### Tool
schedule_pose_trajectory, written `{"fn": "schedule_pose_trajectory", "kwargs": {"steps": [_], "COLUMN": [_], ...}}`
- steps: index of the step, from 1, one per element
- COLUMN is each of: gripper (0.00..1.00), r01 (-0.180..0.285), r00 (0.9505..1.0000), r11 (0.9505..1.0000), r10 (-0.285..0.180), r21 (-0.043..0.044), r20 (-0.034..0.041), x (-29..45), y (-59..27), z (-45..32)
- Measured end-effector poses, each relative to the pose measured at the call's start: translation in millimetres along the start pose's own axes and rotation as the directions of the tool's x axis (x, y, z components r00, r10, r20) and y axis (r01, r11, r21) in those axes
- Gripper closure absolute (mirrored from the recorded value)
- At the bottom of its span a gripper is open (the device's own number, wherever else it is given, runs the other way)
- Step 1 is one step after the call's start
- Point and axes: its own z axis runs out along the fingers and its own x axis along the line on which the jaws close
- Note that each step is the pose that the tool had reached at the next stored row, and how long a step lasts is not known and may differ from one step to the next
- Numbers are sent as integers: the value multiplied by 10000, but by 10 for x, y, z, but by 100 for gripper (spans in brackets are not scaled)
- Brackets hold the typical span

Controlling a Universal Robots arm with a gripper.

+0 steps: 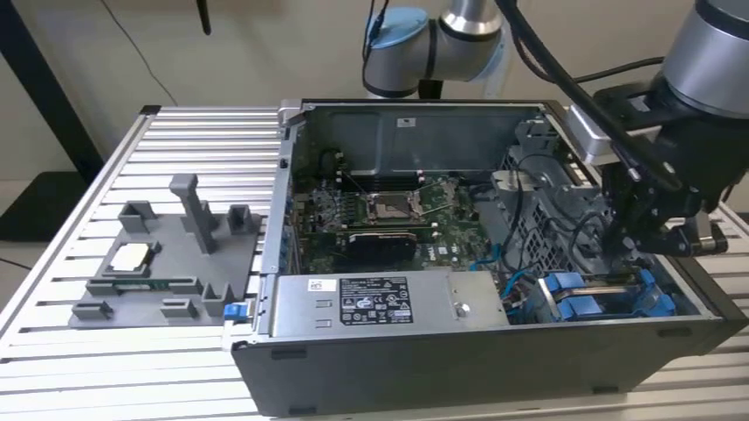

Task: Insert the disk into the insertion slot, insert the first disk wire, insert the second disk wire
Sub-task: 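Insert the second disk wire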

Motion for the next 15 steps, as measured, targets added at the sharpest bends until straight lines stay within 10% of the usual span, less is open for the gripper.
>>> {"fn": "schedule_pose_trajectory", "kwargs": {"steps": [15], "gripper": [84], "r01": [-76], "r00": [9999], "r11": [9997], "r10": [78], "r21": [218], "r20": [-80], "x": [49], "y": [56], "z": [157]}}
